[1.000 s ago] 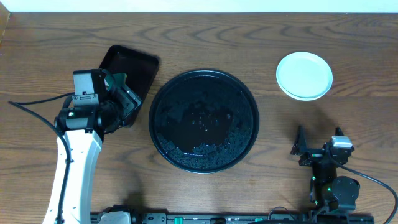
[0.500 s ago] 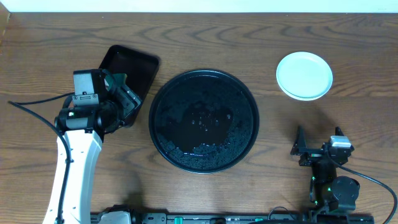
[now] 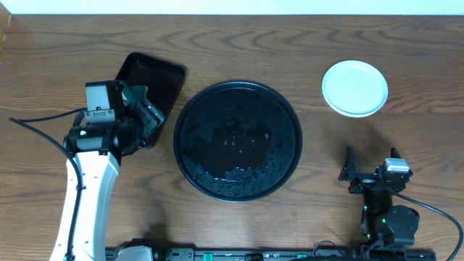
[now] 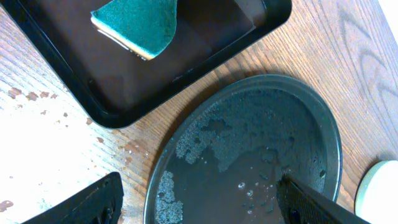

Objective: Clean dirty plates on tray and stack at the side

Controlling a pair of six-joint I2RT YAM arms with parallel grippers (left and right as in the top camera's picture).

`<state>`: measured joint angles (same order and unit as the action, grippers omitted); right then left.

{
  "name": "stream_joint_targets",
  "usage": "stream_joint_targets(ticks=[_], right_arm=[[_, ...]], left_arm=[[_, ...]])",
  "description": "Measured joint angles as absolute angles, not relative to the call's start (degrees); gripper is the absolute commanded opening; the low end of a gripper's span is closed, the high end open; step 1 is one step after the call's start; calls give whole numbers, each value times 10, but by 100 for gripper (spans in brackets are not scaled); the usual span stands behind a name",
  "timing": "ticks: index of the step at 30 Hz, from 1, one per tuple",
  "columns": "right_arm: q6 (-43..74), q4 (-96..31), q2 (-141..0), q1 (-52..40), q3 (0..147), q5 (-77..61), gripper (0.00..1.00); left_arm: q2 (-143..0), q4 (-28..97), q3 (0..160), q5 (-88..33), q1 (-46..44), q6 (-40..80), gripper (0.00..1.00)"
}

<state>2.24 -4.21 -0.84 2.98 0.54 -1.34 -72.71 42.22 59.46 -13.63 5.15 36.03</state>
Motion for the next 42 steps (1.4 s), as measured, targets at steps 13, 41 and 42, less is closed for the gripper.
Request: stream_joint_targets(ticks=[13,41,42], right_arm=[[22,-42,-8,30,5,-15,99],[22,-42,-8,30,5,-15,99],[22,-42,-8,30,5,-15,99]], left_arm=[[-727,422,595,-136,51,360,80],[-727,481,594,-121,39,170,80],[-726,475,591,-121,34,161,80]])
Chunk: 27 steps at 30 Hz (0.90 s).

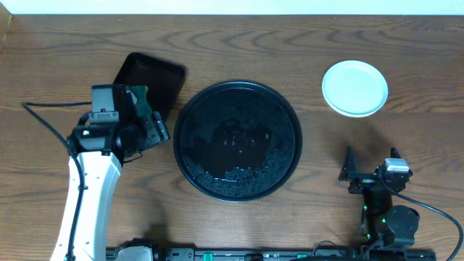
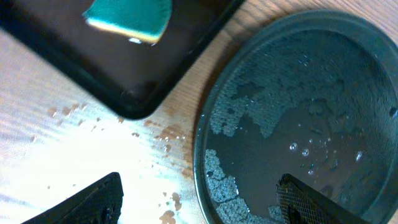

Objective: Clean dirty plates on tray and stack at the side

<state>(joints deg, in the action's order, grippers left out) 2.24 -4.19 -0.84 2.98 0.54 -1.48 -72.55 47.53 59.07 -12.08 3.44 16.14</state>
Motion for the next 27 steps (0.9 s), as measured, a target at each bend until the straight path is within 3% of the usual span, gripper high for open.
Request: stream_joint_targets(ticks=[13,27], right_arm=[[22,-42,-8,30,5,-15,99],[21,-42,-7,30,5,-15,99]], left_arm=[[-554,286,416,-163,13,0,80],[-352,14,174,-159,13,-35,80]])
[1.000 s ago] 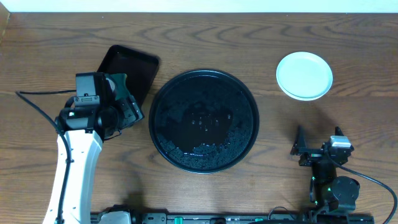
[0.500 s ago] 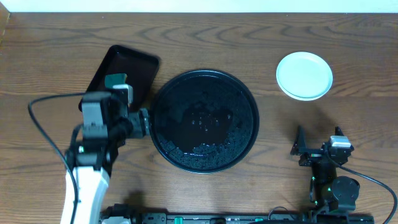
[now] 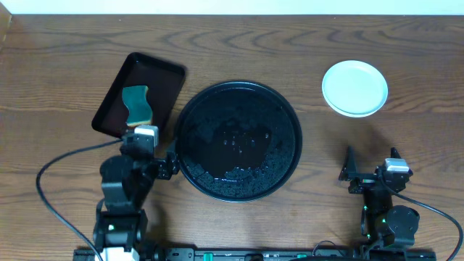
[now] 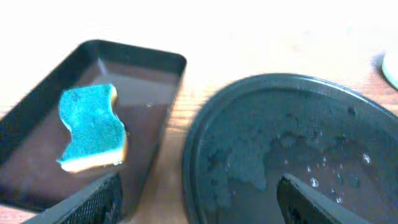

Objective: Clean dirty plates on tray and stack at the side

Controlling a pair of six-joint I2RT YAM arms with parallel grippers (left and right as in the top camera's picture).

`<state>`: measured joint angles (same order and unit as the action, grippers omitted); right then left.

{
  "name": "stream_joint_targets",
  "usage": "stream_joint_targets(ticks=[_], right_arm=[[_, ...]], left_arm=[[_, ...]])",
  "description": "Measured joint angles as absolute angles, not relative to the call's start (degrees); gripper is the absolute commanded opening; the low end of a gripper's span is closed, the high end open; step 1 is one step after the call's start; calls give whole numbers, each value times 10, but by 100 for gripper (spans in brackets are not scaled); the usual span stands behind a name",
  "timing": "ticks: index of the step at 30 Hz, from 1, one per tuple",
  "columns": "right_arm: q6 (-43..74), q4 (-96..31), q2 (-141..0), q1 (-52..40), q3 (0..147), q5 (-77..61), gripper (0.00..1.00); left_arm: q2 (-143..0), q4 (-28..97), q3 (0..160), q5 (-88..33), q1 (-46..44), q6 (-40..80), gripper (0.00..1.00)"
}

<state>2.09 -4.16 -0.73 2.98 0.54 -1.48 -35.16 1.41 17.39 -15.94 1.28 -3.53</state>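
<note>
A round black tray (image 3: 238,140), wet and sudsy, lies mid-table; no plate is on it. One white plate (image 3: 354,88) sits on the table at the far right. The teal sponge (image 3: 136,105) lies in a black rectangular tray (image 3: 161,72) at the left. My left gripper (image 3: 161,165) hangs open just in front of that tray, beside the round tray's left rim. In the left wrist view the sponge (image 4: 92,127) lies ahead and the open gripper (image 4: 199,205) straddles the gap between both trays, holding nothing. My right gripper (image 3: 348,168) rests near the front right.
Water drops wet the wood between the two trays. The rectangular tray (image 4: 134,53) holds brownish water. The round tray (image 4: 292,155) carries patches of foam. A cable loops on the table by the left arm's base.
My left arm has drawn back toward the table's front edge, so the whole rectangular tray and sponge now show from above. The gripper is still open. The right arm has not moved.
First my left gripper hung open over the near end of the rectangular tray, the sponge lying in it. Then it stood between that tray and the round tray. Now it is nearer the front edge, empty. The white plate stayed put.
</note>
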Motion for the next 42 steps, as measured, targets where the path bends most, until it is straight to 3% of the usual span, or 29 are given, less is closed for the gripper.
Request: stream_joint_targets(ticks=[9,20,42], right_arm=[[21,-41,-7,30,5,-15,99],[21,-41,-7,30,5,-15,99],[21,-41,-7,30,5,-15,99]], left_arm=[[-284,-13,122,-116,13,-35,80],[-212,-145,18,-102,13,-37,80],[-110,-155,4,-101,13,-65,80]])
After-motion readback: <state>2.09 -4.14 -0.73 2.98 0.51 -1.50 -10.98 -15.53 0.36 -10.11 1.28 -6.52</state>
